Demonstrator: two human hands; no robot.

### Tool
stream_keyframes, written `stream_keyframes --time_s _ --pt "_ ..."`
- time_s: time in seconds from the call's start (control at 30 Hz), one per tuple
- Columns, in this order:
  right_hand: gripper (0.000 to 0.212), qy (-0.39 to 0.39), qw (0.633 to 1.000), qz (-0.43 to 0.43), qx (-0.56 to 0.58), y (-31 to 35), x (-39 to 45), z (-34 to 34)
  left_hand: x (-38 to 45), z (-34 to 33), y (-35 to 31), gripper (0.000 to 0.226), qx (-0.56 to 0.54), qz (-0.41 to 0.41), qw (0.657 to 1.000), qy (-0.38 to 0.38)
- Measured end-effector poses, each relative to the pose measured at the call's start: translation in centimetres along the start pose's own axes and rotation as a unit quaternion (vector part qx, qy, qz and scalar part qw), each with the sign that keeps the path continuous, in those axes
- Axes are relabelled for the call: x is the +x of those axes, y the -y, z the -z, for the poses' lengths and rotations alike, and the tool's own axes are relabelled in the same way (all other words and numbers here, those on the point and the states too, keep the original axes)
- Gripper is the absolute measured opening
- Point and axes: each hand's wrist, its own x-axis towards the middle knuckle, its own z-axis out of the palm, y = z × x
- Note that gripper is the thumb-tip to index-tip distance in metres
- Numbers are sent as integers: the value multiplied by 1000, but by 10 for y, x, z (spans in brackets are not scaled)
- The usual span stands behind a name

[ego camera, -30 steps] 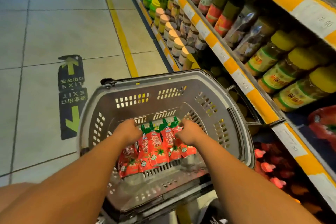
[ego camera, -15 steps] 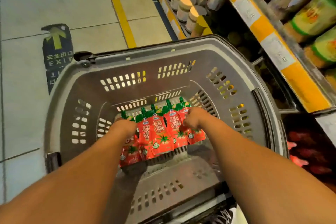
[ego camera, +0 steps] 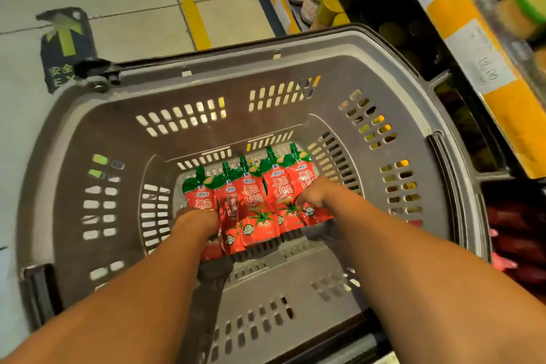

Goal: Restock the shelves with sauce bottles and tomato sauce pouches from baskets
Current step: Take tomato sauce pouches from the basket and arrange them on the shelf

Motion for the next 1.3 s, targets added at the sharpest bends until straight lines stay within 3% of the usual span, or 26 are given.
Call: stream_keyframes --time_s 0.1,0.2,0.27,0.57,0.73,0.83,1.0,1.1,1.3 --pt "24 8 999 -19 39 -1 0 1 -3 1 0 52 35 -22 999 2" --pt "51 -8 998 -19 63 -2 2 -1 -1 1 0 54 49 -11 999 0" --pt "58 -19 997 -8 69 1 0 -5 0 0 0 52 48 -17 999 11" --pt "47 -35 996 -7 86 0 2 -8 0 -2 -1 52 -38 21 999 12" --pt "30 -42 997 -4 59 -1 6 -13 -1 -1 -3 49 -14 20 1000 17" --pt "31 -59 998 -7 33 1 4 -14 0 -1 -2 52 -4 21 1000 22" --pt "46 24 998 -23 52 10 -8 -14 -2 -1 -5 45 46 -14 999 -3" --pt "43 61 997 -11 46 18 -11 -20 -5 0 -4 43 65 -15 998 -22" --pt "60 90 996 -5 -11 20 -3 -31 -20 5 -2 43 49 -18 997 -54"
